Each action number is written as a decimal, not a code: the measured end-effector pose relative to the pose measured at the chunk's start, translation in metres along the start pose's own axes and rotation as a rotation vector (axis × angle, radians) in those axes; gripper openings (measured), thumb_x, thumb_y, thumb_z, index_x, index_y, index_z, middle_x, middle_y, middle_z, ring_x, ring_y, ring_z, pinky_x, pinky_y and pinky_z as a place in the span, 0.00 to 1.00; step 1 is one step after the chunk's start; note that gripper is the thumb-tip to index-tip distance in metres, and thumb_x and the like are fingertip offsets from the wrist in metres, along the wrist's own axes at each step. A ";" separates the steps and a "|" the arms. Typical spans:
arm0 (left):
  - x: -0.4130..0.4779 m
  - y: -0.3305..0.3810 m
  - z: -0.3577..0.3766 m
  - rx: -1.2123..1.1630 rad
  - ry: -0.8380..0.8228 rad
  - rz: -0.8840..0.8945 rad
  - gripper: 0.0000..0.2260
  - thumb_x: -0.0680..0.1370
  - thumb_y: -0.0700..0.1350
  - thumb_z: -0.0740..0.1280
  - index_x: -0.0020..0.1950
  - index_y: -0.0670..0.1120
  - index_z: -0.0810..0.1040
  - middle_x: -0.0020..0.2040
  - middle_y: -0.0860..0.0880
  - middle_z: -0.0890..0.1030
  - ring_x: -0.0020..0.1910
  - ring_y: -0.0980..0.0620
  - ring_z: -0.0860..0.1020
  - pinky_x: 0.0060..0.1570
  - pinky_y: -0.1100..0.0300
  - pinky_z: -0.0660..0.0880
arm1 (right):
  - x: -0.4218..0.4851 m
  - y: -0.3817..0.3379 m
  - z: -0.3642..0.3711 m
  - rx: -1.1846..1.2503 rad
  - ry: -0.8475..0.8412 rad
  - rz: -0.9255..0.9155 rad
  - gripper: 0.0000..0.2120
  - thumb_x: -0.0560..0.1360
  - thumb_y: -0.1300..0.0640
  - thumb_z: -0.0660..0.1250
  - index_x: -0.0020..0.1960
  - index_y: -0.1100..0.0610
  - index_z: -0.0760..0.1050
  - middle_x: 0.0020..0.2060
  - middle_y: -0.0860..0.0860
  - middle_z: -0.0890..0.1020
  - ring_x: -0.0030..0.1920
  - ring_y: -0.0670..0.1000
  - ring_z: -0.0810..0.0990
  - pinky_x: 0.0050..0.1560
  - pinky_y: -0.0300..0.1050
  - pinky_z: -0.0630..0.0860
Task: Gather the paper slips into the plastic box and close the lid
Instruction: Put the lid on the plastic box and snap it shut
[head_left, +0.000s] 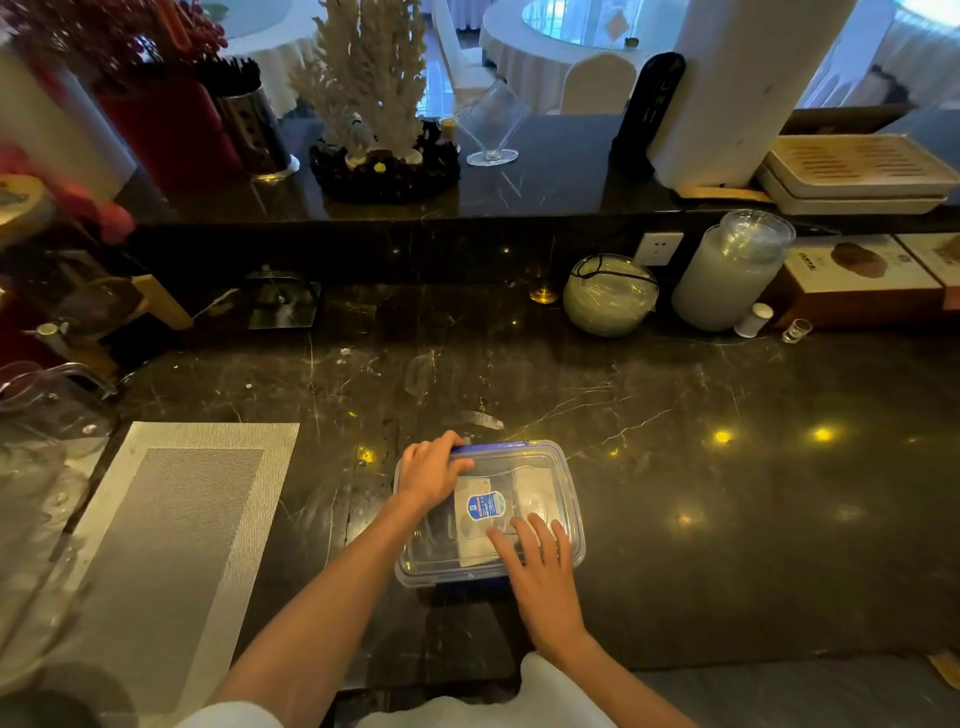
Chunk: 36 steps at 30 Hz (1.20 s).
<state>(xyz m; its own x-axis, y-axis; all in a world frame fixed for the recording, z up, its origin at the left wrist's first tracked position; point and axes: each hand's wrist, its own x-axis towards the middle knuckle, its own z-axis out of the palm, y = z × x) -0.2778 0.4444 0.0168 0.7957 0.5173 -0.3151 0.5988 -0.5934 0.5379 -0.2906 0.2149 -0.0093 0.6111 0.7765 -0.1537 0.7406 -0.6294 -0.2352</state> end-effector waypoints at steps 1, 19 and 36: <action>0.000 0.000 0.000 0.001 0.000 -0.002 0.13 0.79 0.55 0.64 0.62 0.53 0.73 0.61 0.49 0.80 0.65 0.45 0.71 0.63 0.49 0.69 | 0.000 0.000 0.001 -0.006 -0.009 -0.003 0.43 0.60 0.44 0.81 0.70 0.48 0.65 0.66 0.55 0.68 0.68 0.60 0.65 0.64 0.63 0.71; -0.006 -0.003 0.002 -0.011 -0.004 0.016 0.15 0.79 0.55 0.64 0.64 0.52 0.73 0.63 0.48 0.78 0.66 0.45 0.69 0.65 0.50 0.66 | -0.019 0.021 -0.016 0.269 0.106 -0.094 0.25 0.77 0.51 0.66 0.73 0.46 0.67 0.74 0.45 0.66 0.76 0.48 0.60 0.76 0.48 0.52; -0.008 -0.011 -0.004 0.085 0.022 -0.016 0.16 0.81 0.56 0.60 0.66 0.52 0.72 0.63 0.50 0.80 0.62 0.48 0.77 0.65 0.45 0.66 | -0.029 0.027 -0.021 0.678 0.435 0.450 0.21 0.78 0.60 0.64 0.70 0.49 0.71 0.73 0.48 0.66 0.74 0.45 0.58 0.72 0.50 0.60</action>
<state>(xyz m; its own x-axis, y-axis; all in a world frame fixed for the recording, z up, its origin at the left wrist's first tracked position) -0.2917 0.4492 0.0163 0.7841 0.5405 -0.3051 0.6180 -0.6344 0.4643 -0.2824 0.1749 0.0090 0.9546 0.2967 -0.0253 0.1692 -0.6104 -0.7738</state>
